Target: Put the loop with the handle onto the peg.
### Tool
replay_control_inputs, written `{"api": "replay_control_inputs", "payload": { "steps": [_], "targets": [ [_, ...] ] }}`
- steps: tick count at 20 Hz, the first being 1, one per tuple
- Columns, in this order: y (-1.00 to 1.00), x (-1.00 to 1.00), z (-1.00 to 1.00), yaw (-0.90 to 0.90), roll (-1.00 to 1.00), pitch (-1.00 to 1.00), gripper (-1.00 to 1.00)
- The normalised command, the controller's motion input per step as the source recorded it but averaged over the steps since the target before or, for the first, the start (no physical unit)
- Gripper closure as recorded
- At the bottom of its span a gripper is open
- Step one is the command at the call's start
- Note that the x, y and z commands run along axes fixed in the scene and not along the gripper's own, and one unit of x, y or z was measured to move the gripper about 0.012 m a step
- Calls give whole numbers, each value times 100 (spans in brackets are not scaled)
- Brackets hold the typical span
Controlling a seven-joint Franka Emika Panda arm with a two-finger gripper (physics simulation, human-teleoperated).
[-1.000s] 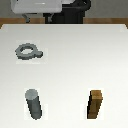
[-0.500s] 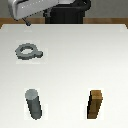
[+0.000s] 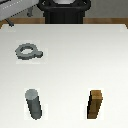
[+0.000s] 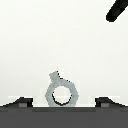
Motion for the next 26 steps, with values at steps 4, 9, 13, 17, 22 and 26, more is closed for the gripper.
{"api": "replay_control_inputs", "payload": {
  "steps": [4, 9, 13, 17, 22, 26],
  "targets": [
    [50, 0, 0, 0, 0, 0, -100],
    [0, -20, 0, 0, 0, 0, -100],
    [0, -25, -50, 0, 0, 0, -100],
    [0, 0, -100, 0, 0, 0, -100],
    [0, 0, -100, 0, 0, 0, -100],
    [0, 0, -25, 4, 0, 0, -100]
  ]
}}
